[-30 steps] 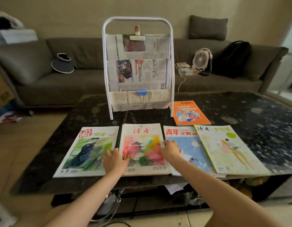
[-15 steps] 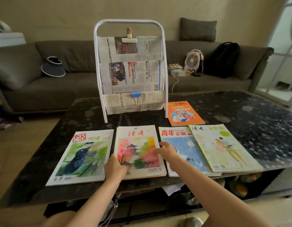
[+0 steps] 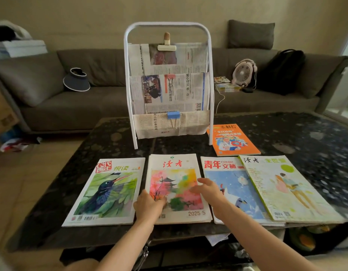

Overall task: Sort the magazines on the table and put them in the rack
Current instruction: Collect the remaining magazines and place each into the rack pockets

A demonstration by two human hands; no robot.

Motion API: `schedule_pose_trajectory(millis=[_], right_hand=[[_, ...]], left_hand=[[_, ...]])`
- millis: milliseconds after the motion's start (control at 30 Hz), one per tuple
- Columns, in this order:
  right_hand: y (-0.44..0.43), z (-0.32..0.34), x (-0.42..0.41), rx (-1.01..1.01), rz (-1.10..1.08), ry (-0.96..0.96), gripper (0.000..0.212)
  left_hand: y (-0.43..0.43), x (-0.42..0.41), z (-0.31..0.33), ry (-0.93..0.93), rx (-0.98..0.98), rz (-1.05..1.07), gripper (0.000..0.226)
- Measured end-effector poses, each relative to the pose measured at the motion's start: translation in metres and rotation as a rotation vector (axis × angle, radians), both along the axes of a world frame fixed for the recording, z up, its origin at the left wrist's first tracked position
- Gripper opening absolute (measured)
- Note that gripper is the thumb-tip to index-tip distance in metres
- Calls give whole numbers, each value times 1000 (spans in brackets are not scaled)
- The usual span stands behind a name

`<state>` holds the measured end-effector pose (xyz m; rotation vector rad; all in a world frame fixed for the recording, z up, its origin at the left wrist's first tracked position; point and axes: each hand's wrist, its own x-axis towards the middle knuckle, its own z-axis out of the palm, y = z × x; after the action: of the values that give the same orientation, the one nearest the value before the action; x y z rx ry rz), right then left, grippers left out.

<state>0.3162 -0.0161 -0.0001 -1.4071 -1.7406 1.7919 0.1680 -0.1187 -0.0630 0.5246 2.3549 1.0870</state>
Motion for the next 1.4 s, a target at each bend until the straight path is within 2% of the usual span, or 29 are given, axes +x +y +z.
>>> schedule_pose_trajectory(millis=[133,300,433,500,567,633,767,867,1033,1167,1267,1333,1400], right_hand=[[3,2,-5,-10,-33,-12,52],[4,15,-4,-61,-54,-7,50],[5,17,-2,-76,-50,3,50],[7,15,-2,-87,-57,27,48],[7,13,-3,-99,-67,44,45],[8,10,-5,-109,-80,51,42],[15,8,-5,-138,-106,63,41],[21,3,-7,-147,-125,48,40],[25,-5,-7,-107,-111,26,34],[29,-7,-7,-50,-86,-9,36],[34,-11,-7,54,-68,-34,59],[37,-10,-7,79,-76,36,71],[43,-8,-7,-21,-49,222,64]], left_hand=[[4,-5,0,-2,-1,27,62],[8,-18,-2,-66,-8,44,76],[12,-25,-4,-143,16,82,70],[14,-33,-9,-203,25,105,78],[20,-51,-33,-233,46,130,84],[18,-42,-15,-251,49,150,79],[16,-25,15,-332,126,206,43],[18,-30,12,-367,176,197,43],[15,-30,17,-397,139,118,49],[13,-22,23,-360,165,25,52],[6,-11,38,-251,323,-33,51],[0,-5,50,-182,436,-105,49],[-6,-1,63,-112,540,-168,41]])
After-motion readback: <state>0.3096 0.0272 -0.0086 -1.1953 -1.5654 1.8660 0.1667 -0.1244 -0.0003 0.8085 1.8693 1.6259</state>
